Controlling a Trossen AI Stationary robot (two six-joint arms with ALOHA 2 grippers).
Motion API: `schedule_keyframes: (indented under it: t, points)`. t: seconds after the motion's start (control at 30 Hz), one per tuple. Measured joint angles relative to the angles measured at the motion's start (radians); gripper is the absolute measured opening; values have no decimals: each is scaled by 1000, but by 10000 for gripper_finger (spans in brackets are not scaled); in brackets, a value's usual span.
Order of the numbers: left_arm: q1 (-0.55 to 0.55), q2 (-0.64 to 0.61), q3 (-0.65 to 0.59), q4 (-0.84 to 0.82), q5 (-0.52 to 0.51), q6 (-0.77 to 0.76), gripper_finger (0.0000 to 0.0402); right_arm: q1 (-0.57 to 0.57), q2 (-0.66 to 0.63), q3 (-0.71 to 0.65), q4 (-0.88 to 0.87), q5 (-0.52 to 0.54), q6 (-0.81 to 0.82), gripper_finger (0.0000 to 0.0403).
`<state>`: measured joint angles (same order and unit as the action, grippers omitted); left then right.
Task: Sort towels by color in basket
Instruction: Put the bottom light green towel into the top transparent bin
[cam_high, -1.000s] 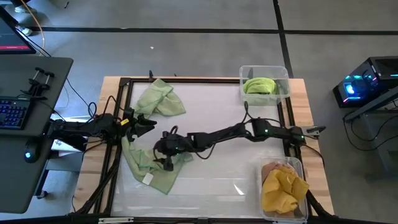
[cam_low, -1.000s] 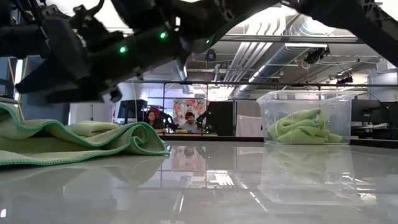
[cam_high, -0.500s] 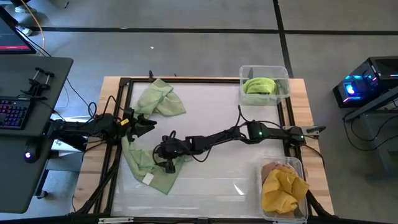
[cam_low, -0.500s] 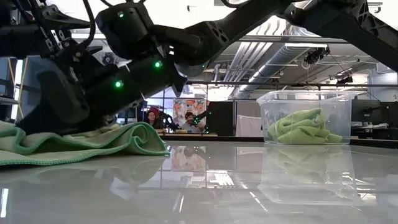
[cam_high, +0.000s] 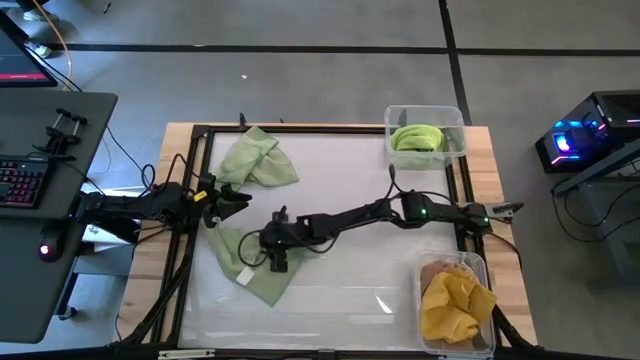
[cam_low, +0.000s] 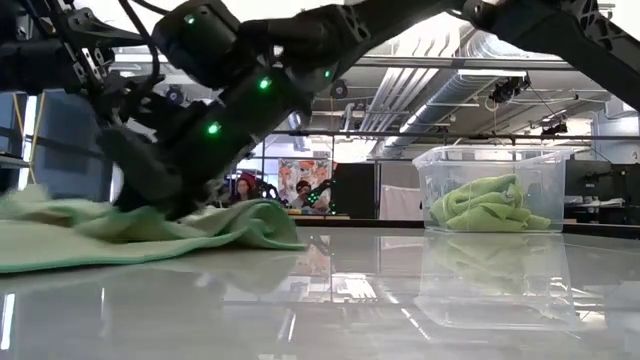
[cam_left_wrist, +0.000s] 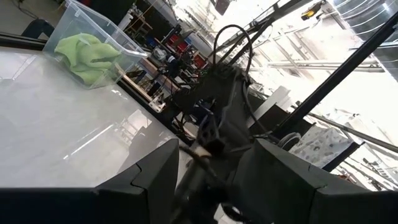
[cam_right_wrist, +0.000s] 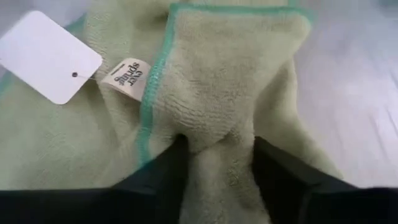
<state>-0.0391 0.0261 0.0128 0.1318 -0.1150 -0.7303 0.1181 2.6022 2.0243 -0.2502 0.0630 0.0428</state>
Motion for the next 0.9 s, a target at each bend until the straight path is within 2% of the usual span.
schedule_keyframes:
  t: [0.17,0.23,0.43,0.53,0.63,0.7,0.8,0.9]
  points:
    - [0,0,0,1,-1,1,195,-3,-58,-4,-140,18,67,48]
    - [0,0,0,1,-8,1,195,-3,-96,-8,-218,25,87,16]
    - [0,0,0,1,-90,30,195,0,-263,-16,-598,140,161,31]
    - [0,0,0,2,-150,36,195,1,-362,-11,-790,213,191,22]
    - [0,0,0,2,-206,33,195,1,-436,-12,-1000,270,332,8]
    - [0,0,0,3,-223,35,195,1,-480,-14,-1098,262,439,8]
    - [0,0,0,3,-255,35,195,0,-519,-11,-1135,209,553,15]
    - [0,0,0,4,-289,35,195,22,-509,-12,-1057,190,514,15]
